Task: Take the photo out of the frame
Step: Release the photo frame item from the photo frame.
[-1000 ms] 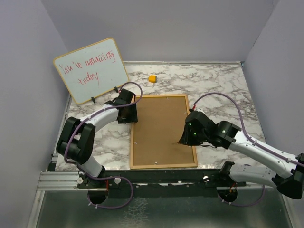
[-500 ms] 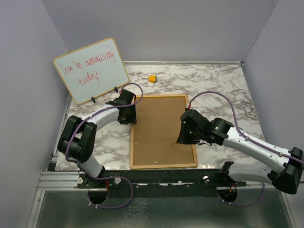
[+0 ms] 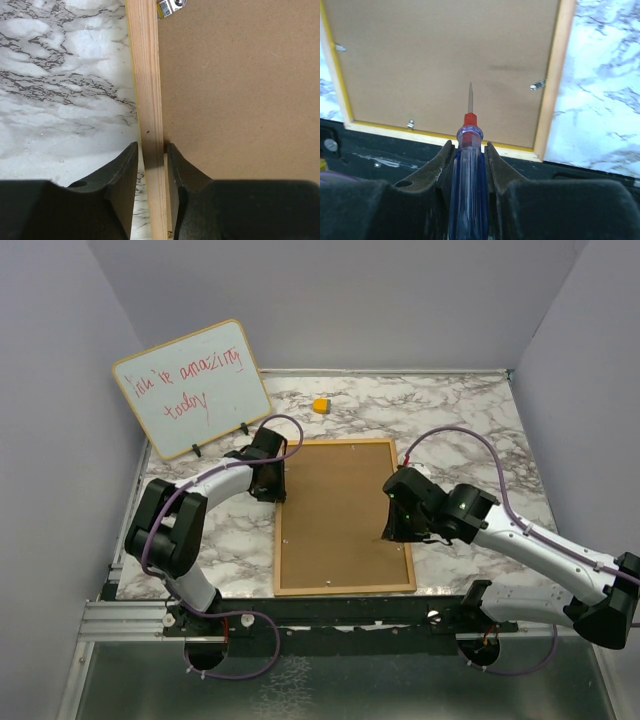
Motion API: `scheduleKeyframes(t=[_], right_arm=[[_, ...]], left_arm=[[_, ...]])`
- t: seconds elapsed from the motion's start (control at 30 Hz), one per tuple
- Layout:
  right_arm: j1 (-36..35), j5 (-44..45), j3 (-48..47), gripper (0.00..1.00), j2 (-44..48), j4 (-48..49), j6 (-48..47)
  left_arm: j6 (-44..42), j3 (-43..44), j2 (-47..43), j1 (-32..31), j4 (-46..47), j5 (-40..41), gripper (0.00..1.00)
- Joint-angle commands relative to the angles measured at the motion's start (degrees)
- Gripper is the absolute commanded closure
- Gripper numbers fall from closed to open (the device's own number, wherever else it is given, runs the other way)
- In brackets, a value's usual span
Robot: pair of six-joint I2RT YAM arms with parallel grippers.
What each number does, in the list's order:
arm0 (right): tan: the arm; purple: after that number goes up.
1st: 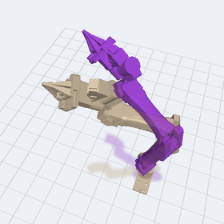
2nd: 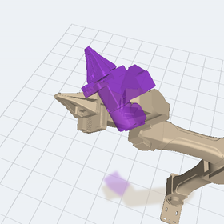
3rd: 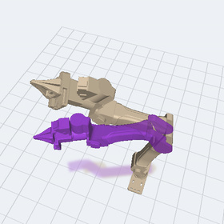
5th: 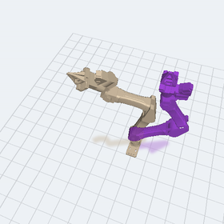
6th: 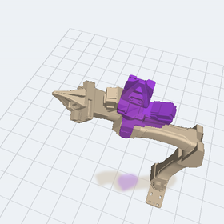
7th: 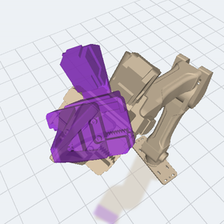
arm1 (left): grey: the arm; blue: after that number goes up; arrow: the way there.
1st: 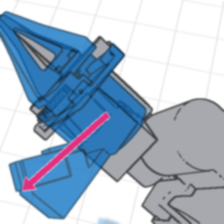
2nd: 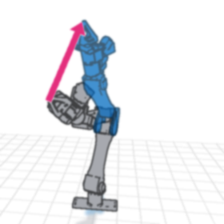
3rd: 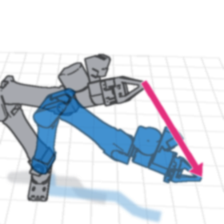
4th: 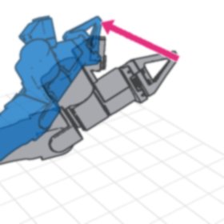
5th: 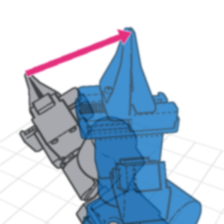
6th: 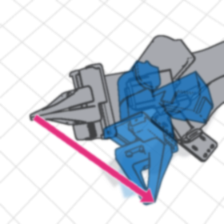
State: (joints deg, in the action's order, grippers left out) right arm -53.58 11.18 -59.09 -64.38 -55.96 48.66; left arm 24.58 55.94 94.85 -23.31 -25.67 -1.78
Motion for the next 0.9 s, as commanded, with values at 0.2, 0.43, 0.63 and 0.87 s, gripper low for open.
scheduleKeyframes(t=[0.2, 0.43, 0.63, 0.87], right_arm=[[-0.36, 7.83, -1.28, 0.99, 3.34, -9.29, 4.33], [-0.38, 9.71, -0.74, 0.99, 2.57, -11.96, 7.03], [-0.32, 10.79, -0.25, 0.99, 1.27, -14.61, 8.42], [-0.36, 12.34, 2.0, 0.99, 1.55, -14.26, 11.26]], left_arm=[[-1.9, 0.87, 3.44, 0.0, -1.97, -2.54, 0.77], [-2.2, 0.47, 2.11, -0.02, -2.26, -0.43, 0.87], [-2.58, 0.48, 1.91, -0.07, -2.37, -0.5, 0.98], [-2.61, 0.58, 1.84, -0.07, -2.5, -0.85, 1.0]])
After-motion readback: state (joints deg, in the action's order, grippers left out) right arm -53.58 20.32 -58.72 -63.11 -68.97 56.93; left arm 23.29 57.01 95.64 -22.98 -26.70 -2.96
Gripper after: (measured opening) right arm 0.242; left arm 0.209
